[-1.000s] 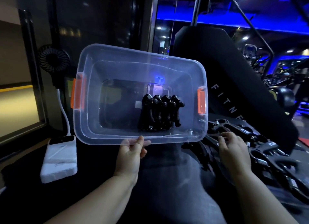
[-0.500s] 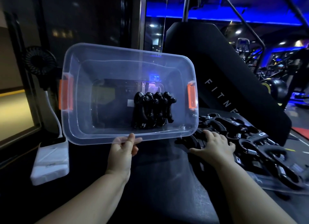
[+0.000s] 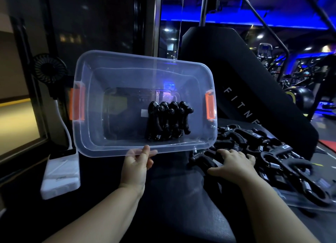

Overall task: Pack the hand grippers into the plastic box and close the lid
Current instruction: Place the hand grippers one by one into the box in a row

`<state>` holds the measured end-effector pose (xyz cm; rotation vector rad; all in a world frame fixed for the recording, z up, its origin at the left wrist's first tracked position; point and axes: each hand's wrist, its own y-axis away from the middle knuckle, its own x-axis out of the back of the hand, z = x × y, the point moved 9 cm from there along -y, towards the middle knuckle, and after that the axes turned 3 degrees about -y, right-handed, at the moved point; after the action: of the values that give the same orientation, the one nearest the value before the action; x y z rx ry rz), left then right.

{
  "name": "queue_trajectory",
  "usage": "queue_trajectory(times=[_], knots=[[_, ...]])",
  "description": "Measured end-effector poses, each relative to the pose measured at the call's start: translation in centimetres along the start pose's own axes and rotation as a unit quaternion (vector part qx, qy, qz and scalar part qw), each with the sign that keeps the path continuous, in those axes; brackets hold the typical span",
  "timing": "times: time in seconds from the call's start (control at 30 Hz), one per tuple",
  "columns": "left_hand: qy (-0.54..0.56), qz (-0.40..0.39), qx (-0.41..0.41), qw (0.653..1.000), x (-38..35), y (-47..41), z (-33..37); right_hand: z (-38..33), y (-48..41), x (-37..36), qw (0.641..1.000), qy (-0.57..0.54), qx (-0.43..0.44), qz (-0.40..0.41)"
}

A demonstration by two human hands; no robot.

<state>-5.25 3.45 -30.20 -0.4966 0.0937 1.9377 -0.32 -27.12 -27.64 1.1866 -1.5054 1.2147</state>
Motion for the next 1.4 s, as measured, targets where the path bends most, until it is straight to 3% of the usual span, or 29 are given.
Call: queue_trajectory(times=[0.33,0.77,0.9,1.03,1.23,1.4], knots=[[-0.014,-0.002,0.002,1.0,0.1,-0.1,0.0,-2.4,1.0,-1.0,0.992,0.015,0.1,-0.078],[-0.006,-0.001,0.006,1.0,-0.1,0.0,0.1,-5.0,2.8,-0.9,0.964,-0.124,0.186,-0.142],[-0.006,-0.002,0.006,1.0,-0.1,0.1,0.1,-5.2,3.1,-1.4,0.948,-0.175,0.192,-0.183],[-0.008,-0.002,0.005,1.0,0.0,0.1,0.1,-4.4,3.2,-2.5,0.95,-0.149,0.167,-0.218],[-0.013,-0.009,0.002,1.0,-0.1,0.1,0.1,-3.5,2.8,-2.0,0.958,-0.15,0.15,-0.192],[-0.011,-0.011,0.001,1.0,-0.2,0.0,0.1,-3.7,2.8,-0.1,0.928,-0.295,0.166,-0.159]])
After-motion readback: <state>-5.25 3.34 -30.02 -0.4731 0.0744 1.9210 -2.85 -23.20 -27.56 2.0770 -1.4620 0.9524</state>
